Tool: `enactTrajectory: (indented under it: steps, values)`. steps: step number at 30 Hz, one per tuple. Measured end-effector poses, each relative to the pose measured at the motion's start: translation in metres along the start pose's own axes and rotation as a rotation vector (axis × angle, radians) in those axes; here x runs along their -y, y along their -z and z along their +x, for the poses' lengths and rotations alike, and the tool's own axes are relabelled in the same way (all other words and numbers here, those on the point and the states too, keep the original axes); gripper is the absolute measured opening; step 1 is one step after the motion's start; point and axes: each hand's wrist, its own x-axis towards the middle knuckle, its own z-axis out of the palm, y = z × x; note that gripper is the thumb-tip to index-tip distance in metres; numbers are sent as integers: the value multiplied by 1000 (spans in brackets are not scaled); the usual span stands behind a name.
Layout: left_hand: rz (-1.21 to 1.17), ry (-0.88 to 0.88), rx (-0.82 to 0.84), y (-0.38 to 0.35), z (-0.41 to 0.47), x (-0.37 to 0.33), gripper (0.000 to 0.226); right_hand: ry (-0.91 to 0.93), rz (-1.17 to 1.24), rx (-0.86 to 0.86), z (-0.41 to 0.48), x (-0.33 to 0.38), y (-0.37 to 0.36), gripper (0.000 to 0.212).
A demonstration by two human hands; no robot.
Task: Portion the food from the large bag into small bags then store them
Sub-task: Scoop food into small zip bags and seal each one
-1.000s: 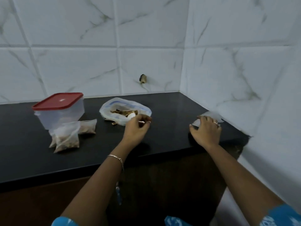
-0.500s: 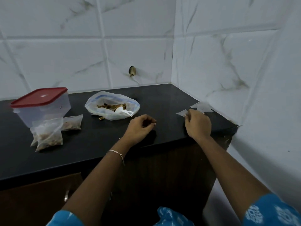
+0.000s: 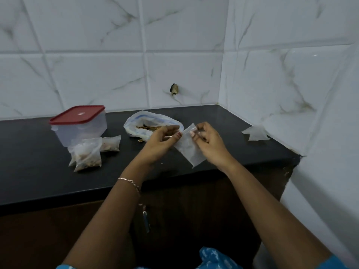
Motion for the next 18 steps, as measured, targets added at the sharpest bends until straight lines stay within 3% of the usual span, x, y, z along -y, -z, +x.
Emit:
enactTrajectory:
  steps: [5, 13, 15, 18]
  values:
    - [-31, 128, 15, 38, -23, -13, 18, 53, 65, 122, 2, 16, -28, 3]
    - [-212, 256, 93, 77, -51, -2, 10, 87, -27, 276, 8, 24, -62, 14]
    - [-206, 285, 77, 83, -53, 3, 9, 88, -101, 252, 10, 22, -69, 19]
    - [-138, 290, -58, 84, -52, 11, 11, 141, -320, -14, 8, 24, -77, 30]
